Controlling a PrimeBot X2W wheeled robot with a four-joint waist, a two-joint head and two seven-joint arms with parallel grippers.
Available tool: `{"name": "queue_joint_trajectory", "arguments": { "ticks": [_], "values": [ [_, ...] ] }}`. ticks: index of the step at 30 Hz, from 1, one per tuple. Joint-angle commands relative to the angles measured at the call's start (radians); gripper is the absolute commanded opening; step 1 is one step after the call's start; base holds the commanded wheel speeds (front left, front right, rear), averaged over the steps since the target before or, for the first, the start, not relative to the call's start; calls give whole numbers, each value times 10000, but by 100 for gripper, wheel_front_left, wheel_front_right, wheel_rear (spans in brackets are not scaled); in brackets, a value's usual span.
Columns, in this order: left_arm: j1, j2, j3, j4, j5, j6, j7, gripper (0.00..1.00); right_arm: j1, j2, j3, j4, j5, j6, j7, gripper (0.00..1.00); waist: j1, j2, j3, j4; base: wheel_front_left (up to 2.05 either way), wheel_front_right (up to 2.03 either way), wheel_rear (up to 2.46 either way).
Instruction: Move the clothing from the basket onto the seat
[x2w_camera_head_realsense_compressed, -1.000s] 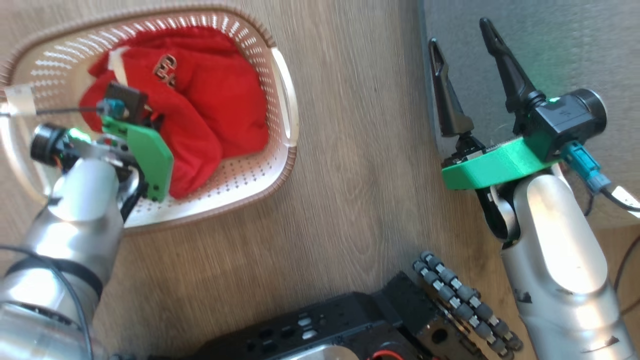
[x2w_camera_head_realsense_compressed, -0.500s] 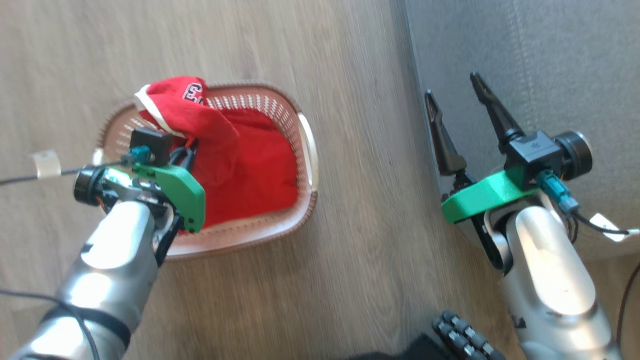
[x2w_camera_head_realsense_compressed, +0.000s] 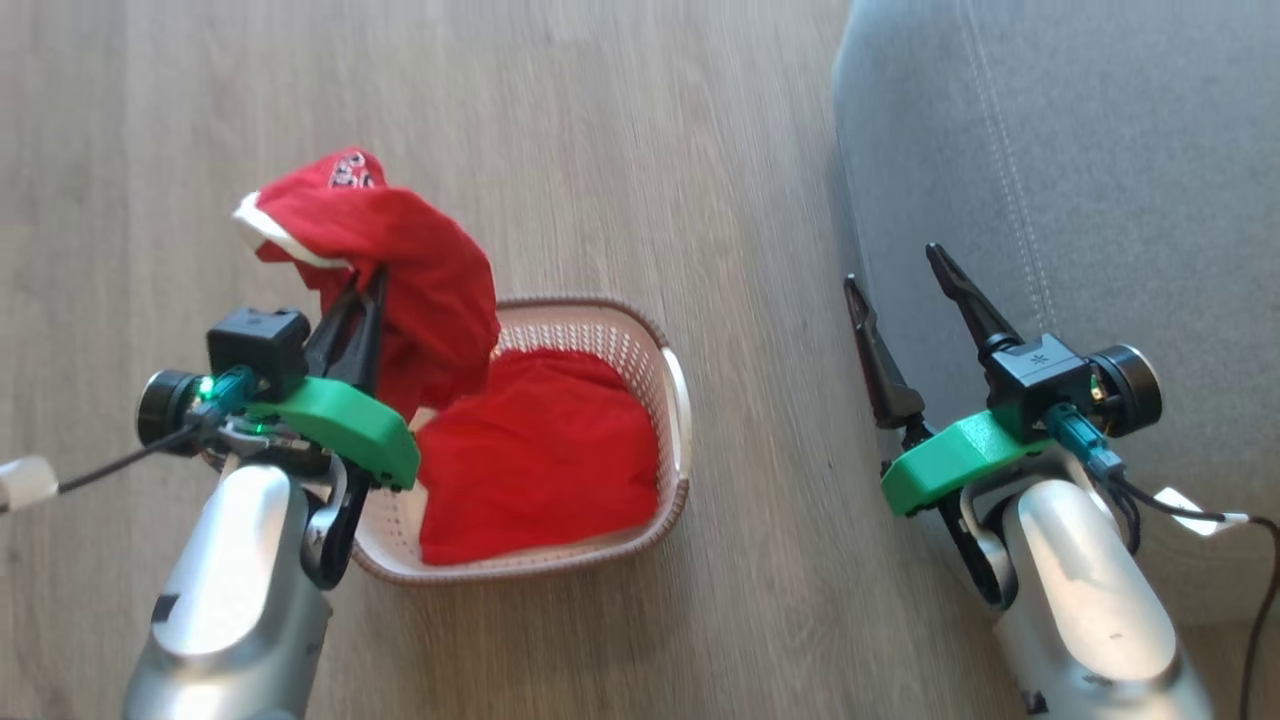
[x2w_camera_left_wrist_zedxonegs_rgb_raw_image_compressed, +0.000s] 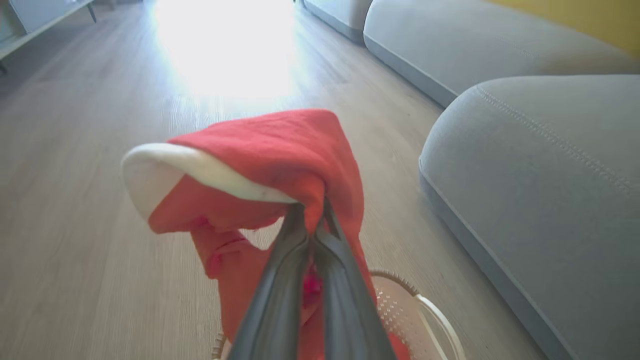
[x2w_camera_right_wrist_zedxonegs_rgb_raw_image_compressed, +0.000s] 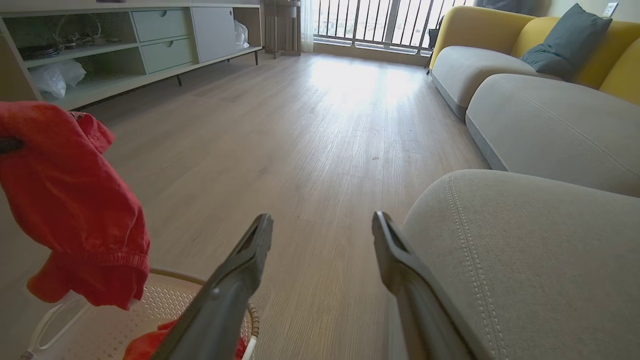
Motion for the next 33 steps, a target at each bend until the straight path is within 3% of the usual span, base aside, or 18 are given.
{"name": "queue_joint_trajectory", "arguments": {
  "ticks": [1, 8, 17, 25, 33],
  "values": [
    [62, 33, 664, -813, 273, -97, -136, 0, 102, 55, 244, -243, 19, 27, -9, 100, 1, -1, -481, 239, 0, 0, 0],
    [642, -631, 1785, -3045, 1007, -550, -137, 0, 364, 55, 335, -116, 32, 27, -9, 100, 1, -1, -1073, 400, 0, 0, 0],
    [547, -974, 2622, -5187, 1244, -797, -137, 0, 647, 55, 478, -137, 106, 27, -9, 100, 1, -1, -1355, 526, 0, 0, 0],
    [233, -1051, 2535, -6370, 1037, -894, -137, 0, 948, 44, 524, -242, -134, 27, -9, 100, 1, -1, -1345, 712, 0, 0, 0],
    [621, -1055, 1498, -6703, 620, -908, -137, 0, 1017, -4, 562, -671, -160, 27, -9, 100, 1, -1, -1330, 777, 0, 0, 0]
  ]
}}
